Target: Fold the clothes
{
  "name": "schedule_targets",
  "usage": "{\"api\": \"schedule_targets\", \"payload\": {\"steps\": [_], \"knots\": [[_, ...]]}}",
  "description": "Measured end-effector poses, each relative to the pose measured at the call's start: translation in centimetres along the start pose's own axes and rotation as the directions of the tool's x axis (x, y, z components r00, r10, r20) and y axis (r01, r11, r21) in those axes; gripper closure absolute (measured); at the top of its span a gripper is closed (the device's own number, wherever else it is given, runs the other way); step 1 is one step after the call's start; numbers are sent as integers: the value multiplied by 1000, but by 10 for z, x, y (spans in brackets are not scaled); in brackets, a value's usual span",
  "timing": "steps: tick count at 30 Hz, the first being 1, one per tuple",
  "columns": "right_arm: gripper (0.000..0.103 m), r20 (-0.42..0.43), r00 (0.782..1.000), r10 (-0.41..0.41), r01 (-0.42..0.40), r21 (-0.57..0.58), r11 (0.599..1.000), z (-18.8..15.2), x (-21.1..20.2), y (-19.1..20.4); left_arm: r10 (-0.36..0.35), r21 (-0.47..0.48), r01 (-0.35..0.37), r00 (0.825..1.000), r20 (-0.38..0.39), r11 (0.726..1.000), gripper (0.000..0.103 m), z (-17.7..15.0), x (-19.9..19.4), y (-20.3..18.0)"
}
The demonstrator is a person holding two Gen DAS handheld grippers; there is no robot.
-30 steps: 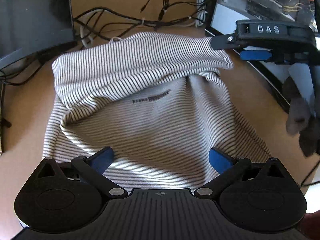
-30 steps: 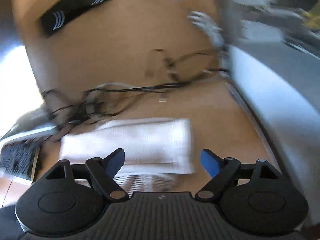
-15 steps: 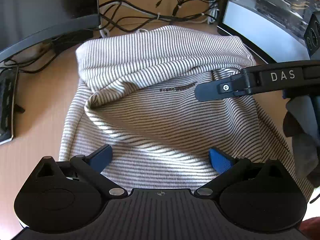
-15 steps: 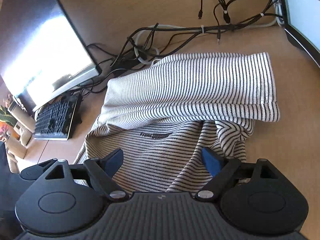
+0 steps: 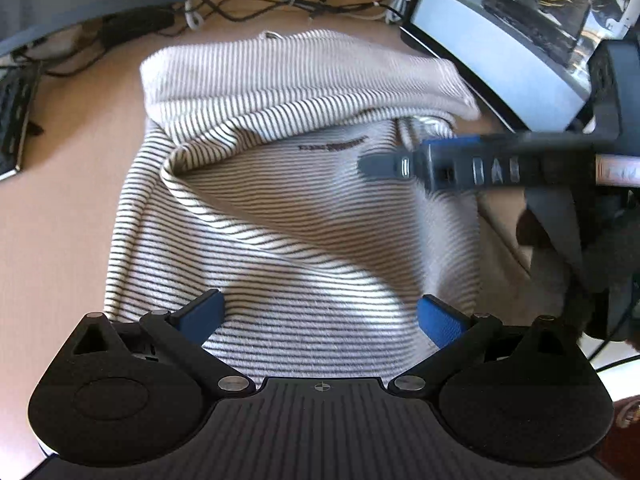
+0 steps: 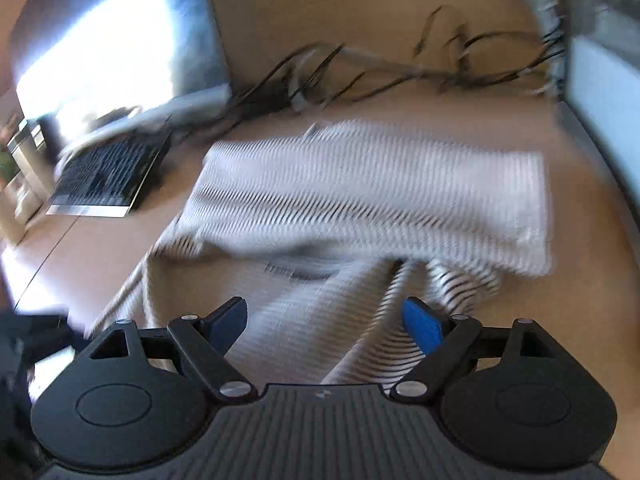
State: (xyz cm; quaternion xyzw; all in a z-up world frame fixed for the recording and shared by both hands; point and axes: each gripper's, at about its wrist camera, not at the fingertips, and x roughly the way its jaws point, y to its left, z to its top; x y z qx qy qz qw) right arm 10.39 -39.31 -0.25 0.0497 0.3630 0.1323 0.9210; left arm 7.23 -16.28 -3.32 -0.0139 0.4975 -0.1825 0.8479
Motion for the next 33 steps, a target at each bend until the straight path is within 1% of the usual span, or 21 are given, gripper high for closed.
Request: {"api": "schedule_targets", "payload": {"steps": [2, 4, 7, 9, 10, 11, 12, 13, 14, 15, 17, 18, 19, 20, 22, 24, 26, 28, 29, 32, 33], "knots": [[17, 98, 992, -81, 81, 4, 997, 3, -18, -4, -7, 27, 7, 1000, -7, 1000, 0, -2, -2, 3], [15, 156, 973, -171, 166, 45, 985, 7, -29, -15, -8, 51, 9, 1000, -12, 999, 0, -1, -3, 7], [15, 134, 956, -261, 238, 166, 957, 13, -20, -46, 28, 75, -29, 1000, 5, 997, 0, 5, -4, 6], [15, 96, 962, -256, 229, 231, 946, 14, -5, -61, 73, 129, -81, 995, 68, 988, 0, 10, -10, 0], [24, 67, 969, -237, 212, 258, 943, 16, 4, -69, 97, 165, -115, 989, 109, 980, 0, 13, -15, -4], [35, 45, 977, -209, 188, 286, 940, 18, 10, -75, 125, 215, -158, 979, 161, 964, 0, 16, -19, -11], [66, 37, 983, -178, 158, 308, 938, 21, 10, -78, 151, 272, -210, 964, 221, 939, 0, 19, -23, -20], [76, 47, 985, -165, 142, 312, 939, 25, 5, -78, 173, 327, -265, 943, 284, 907, 0, 22, -26, -29], [80, 75, 986, -151, 123, 295, 948, 29, -4, -76, 186, 377, -320, 918, 349, 869, 0, 23, -29, -39], [92, 105, 986, -128, 95, 275, 957, 32, -15, -72, 188, 419, -368, 892, 412, 830, 0, 25, -30, -48], [95, 156, 985, -77, 36, 253, 967, 39, -39, -64, 158, 479, -432, 845, 511, 764, 0, 30, -31, -66], [97, 180, 982, -54, 10, 238, 971, 45, -51, -60, 135, 502, -451, 827, 545, 738, 0, 32, -29, -74], [99, 204, 978, -31, -15, 223, 975, 52, -63, -55, 109, 521, -464, 812, 573, 717, 0, 35, -27, -82], [99, 220, 975, -22, -26, 214, 976, 55, -71, -52, 78, 543, -467, 804, 590, 698, 0, 39, -24, -91], [99, 247, 969, -10, -41, 202, 979, 60, -86, -46, 35, 580, -470, 796, 605, 665, 2, 46, -14, -104], [99, 264, 964, -2, -51, 191, 980, 67, -92, -43, 14, 600, -470, 794, 608, 648, 13, 53, -3, -112], [99, 280, 960, -13, -33, 158, 987, 72, -94, -37, -2, 633, -446, 817, 577, 633, 20, 60, 10, -117], [99, 276, 960, -41, 4, 134, 991, 73, -94, -42, -9, 672, -427, 840, 542, 604, 20, 61, 25, -120], [98, 273, 961, -41, 14, 102, 995, 70, -97, -44, -8, 685, -423, 848, 530, 593, 20, 59, 32, -121], [96, 249, 966, -70, 41, 119, 992, 58, -98, -52, -12, 716, -410, 863, 504, 565, 19, 55, 46, -123], [92, 241, 967, -80, 50, 127, 991, 54, -98, -54, -18, 727, -405, 868, 497, 554, 18, 52, 51, -125]]}}
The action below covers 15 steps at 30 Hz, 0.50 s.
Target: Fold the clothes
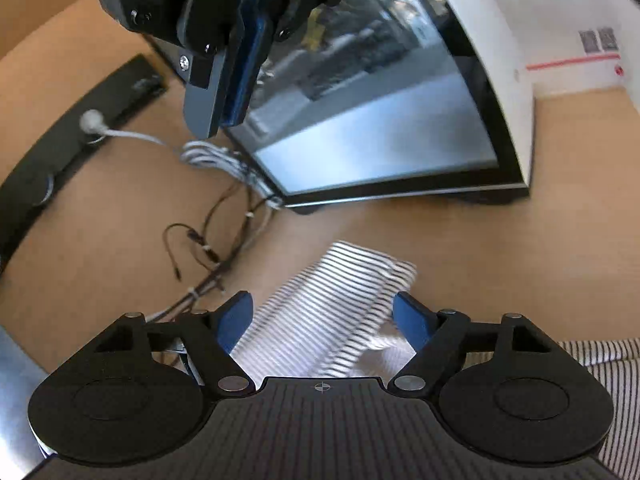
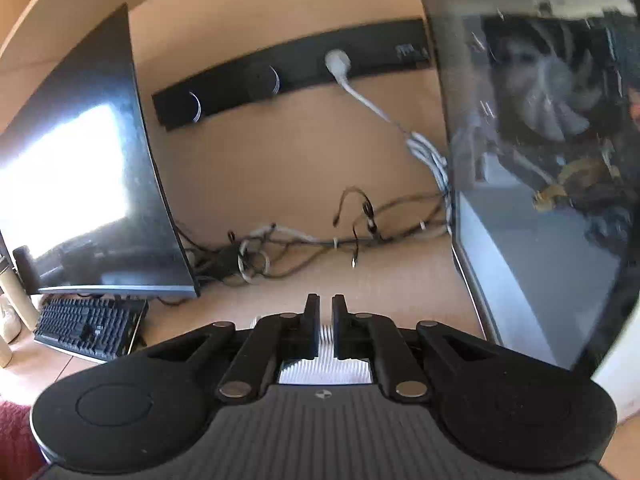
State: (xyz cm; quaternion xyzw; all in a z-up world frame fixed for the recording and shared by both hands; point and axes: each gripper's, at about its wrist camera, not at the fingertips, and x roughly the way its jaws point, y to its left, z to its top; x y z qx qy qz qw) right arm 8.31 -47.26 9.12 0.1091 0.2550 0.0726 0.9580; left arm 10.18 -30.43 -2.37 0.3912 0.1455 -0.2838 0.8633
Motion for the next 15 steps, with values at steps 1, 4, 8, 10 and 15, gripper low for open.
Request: {"api": "schedule_targets", "payload": {"steps": [1, 4, 8, 10, 15], "knots": [[87, -9, 1000, -8, 8, 10, 1000, -3, 2, -7, -10, 19, 10, 1000, -3, 1000, 17, 1, 3, -5], [72, -24, 999, -43, 44, 38, 998, -11, 2, -27, -44, 92, 46, 999, -17, 995, 7, 6, 19, -20], [68, -22, 997, -75, 77, 96, 992, -21, -12, -54, -57, 62, 62, 994, -89, 996, 39, 6, 43, -20], [67, -10, 995, -101, 101, 115, 988, -27, -22, -74, -108, -89, 98, 987, -122, 991, 53, 5, 48, 2], [63, -5, 997, -80, 80, 132, 988, -34, -36, -81, -158, -385, 124, 986, -58, 914, 72, -6, 20, 53]]}}
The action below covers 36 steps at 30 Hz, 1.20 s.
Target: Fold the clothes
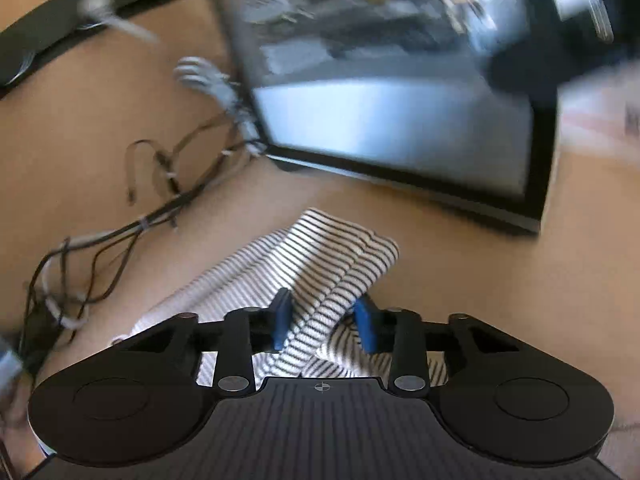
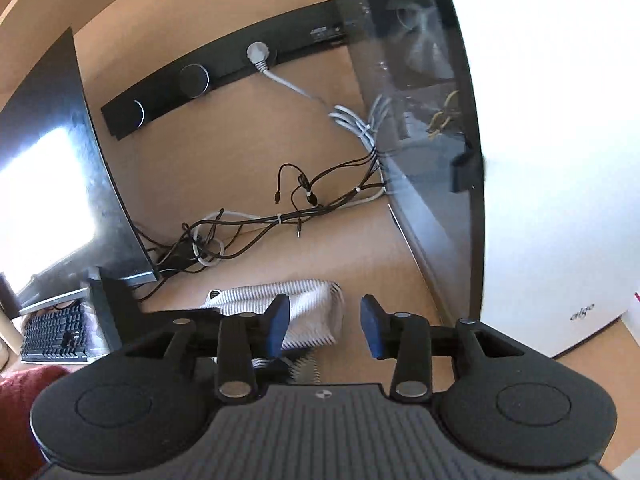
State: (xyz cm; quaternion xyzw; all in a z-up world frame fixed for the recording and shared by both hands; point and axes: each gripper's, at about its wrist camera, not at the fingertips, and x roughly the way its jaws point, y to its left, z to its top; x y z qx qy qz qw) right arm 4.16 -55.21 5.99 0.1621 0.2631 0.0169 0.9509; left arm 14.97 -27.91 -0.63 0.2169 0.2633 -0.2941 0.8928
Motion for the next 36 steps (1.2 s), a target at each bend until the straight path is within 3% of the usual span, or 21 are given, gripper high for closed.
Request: {"api": "schedule_targets", "payload": {"steps": [1, 3, 9, 12, 14, 16, 18, 20, 22, 23, 25, 26, 28, 31, 32, 33, 34, 36], "knots": [[61, -1, 1000, 2, -2, 1, 1000, 0, 1, 0, 12, -41, -11, 1000, 12, 999, 75, 0, -10, 8], [60, -7, 1000, 11, -11, 3, 1000, 1, 5, 2, 52, -130, -47, 998, 34, 990, 95, -2, -34, 24], [59, -68, 995, 77, -78, -20, 997, 17, 34, 36, 186, -384, -128, 975, 119, 914, 95, -24, -135, 96], [59, -113, 985, 129, -138, -69, 988, 12, 56, 64, 340, -463, -265, 936, 85, 846, 95, -47, -174, 140], [58, -146, 975, 168, -186, -118, 975, 8, 72, 85, 465, -512, -389, 885, 23, 766, 95, -69, -194, 172], [52, -185, 960, 208, -242, -188, 952, 1, 89, 113, 553, -589, -489, 829, -84, 644, 95, -98, -208, 212], [52, -226, 947, 226, -286, -281, 916, -8, 106, 145, 591, -662, -555, 781, -205, 503, 95, -132, -219, 252], [52, -262, 936, 235, -323, -377, 868, -20, 121, 177, 604, -693, -606, 736, -304, 390, 95, -163, -230, 276], [52, -287, 931, 224, -341, -475, 811, -37, 136, 208, 596, -716, -631, 709, -376, 299, 90, -188, -242, 290], [52, -296, 931, 215, -344, -509, 789, -44, 143, 221, 586, -735, -628, 706, -397, 258, 86, -199, -250, 292], [52, -314, 928, 199, -349, -552, 758, -57, 158, 241, 576, -765, -614, 704, -417, 197, 65, -217, -274, 284], [52, -323, 927, 192, -352, -567, 745, -62, 165, 249, 573, -770, -611, 703, -421, 183, 53, -224, -285, 279], [52, -330, 929, 166, -342, -599, 724, -73, 180, 261, 554, -778, -602, 716, -426, 180, 48, -231, -295, 265], [52, -340, 931, 136, -330, -619, 712, -86, 199, 269, 495, -802, -559, 769, -405, 212, 24, -230, -294, 248], [52, -336, 933, 131, -324, -621, 714, -89, 203, 271, 472, -811, -540, 788, -394, 225, 22, -230, -293, 241], [64, -336, 932, 135, -325, -611, 722, -87, 204, 270, 445, -817, -520, 811, -380, 249, 19, -227, -289, 233], [88, -338, 930, 142, -328, -598, 731, -84, 204, 269, 413, -820, -499, 834, -366, 280, 15, -225, -284, 225], [93, -310, 937, 163, -318, -557, 767, -70, 194, 264, 344, -818, -456, 875, -341, 350, 8, -216, -268, 209]]}}
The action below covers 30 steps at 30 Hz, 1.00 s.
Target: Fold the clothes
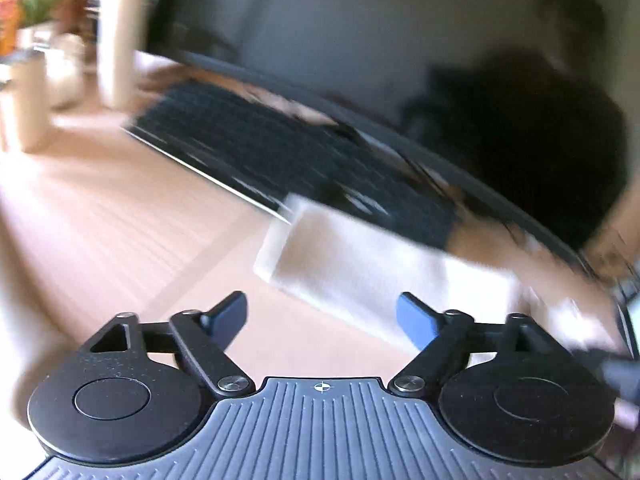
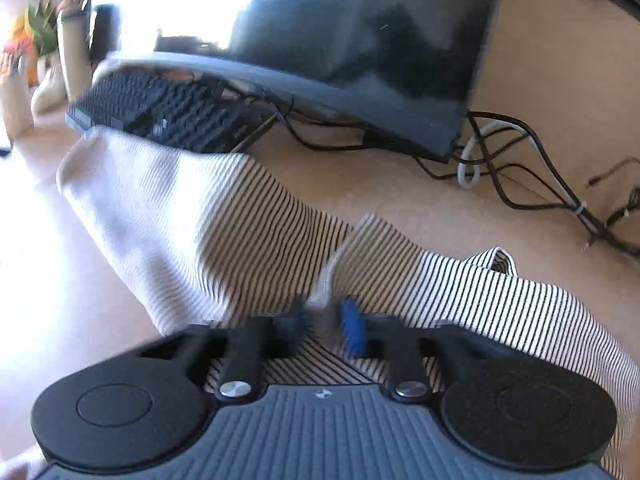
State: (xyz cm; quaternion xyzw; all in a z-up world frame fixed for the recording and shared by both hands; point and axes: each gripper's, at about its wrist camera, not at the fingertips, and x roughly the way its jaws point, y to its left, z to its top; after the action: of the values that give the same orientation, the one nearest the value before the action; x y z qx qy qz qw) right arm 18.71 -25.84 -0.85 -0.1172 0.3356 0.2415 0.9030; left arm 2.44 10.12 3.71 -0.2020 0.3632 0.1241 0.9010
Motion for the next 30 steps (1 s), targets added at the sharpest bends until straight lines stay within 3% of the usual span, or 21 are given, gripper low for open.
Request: {"api": "schedule_targets", "payload": {"steps": [3, 5, 7, 11, 13, 17, 20, 21, 23, 24, 26, 30], "knots": [[93, 109, 992, -65, 54, 101, 993, 9, -50, -28, -82, 100, 89, 994, -76, 991, 8, -17, 11, -34], [93, 176, 973, -151, 119, 184, 976, 12, -98, -60, -123, 158, 142, 985, -121, 977, 8, -25, 20, -58], [93, 256, 921, -293, 244, 206, 948, 13, -155, -85, -168, 198, 198, 973, -159, 960, 7, -31, 33, -79], [93, 343, 773, -534, 495, 201, 845, 12, -238, -113, -225, 268, 280, 950, -219, 922, 6, -39, 54, -122], [93, 323, 743, -586, 551, 201, 810, 2, -254, -119, -244, 303, 312, 939, -243, 901, 6, -43, 63, -141], [93, 187, 799, -571, 541, 190, 819, -39, -241, -110, -253, 351, 335, 932, -259, 875, 4, -47, 64, -164], [88, 67, 880, -471, 446, 231, 865, -75, -218, -96, -228, 379, 319, 937, -265, 869, 4, -53, 63, -168], [81, 34, 911, -410, 388, 265, 883, -85, -210, -93, -218, 388, 313, 938, -269, 867, 4, -55, 62, -168], [60, -19, 955, -297, 286, 332, 899, -101, -190, -87, -196, 409, 300, 940, -277, 862, 4, -60, 62, -167], [49, -37, 969, -244, 241, 356, 903, -107, -180, -85, -183, 414, 292, 941, -284, 862, 4, -62, 62, -166], [47, -67, 982, -179, 191, 370, 909, -116, -156, -73, -156, 414, 275, 942, -299, 868, 5, -68, 64, -164], [52, -86, 989, -119, 143, 390, 910, -133, -123, -54, -132, 381, 258, 936, -326, 888, 30, -72, 73, -164]]}}
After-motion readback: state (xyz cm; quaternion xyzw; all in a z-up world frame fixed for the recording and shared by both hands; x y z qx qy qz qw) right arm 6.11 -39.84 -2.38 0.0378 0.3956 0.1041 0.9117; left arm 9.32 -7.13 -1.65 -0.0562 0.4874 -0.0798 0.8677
